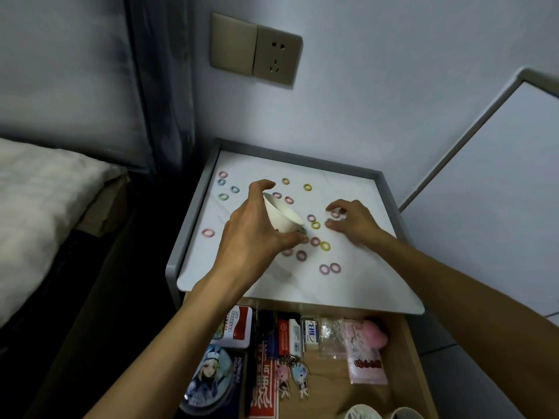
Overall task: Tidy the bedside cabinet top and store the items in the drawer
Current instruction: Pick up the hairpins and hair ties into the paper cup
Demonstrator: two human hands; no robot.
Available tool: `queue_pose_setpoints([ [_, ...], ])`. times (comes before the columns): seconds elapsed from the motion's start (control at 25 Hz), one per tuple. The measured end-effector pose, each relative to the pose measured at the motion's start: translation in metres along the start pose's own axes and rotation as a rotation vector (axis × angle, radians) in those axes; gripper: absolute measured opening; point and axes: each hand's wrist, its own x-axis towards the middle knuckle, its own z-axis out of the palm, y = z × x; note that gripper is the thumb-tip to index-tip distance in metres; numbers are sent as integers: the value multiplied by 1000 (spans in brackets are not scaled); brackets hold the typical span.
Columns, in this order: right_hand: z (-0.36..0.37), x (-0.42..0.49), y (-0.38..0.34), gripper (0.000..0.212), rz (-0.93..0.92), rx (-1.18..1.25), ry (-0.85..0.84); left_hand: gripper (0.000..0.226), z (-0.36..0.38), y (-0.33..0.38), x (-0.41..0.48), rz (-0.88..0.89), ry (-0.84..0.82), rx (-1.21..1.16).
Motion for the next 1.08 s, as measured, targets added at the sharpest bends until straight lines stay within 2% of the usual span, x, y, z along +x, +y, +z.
queue_pose_setpoints([
  [0.2,8,-6,-15,10,-56,29,46,91,1,-1,1,2,-5,13],
  [0.44,-4,-7,-17,10,-6,53,42,90,0,-1,0,-4,-16,23],
  [0.56,-28,-14,-43,11,-45,217,81,90,0,-1,0,3,-22,16],
  [0.68,-51,-41,-95,14,-216,424,-82,90,2,-1,1,9,-16,2],
  [0.8,-53,-76,-141,15,-410,374,-286,87,5,-2,3,15,5,-40],
  [0.92,-52,-90,-155,23,-489,367,-374,85,4,-2,3,26,38,-44],
  [1.0,-54,-82,-149,21,-459,495,-289,87,-1,-3,3,8,59,-41],
  [1.08,-50,-62,-128,19,-357,554,-131,89,-5,-5,3,-3,88,-34],
])
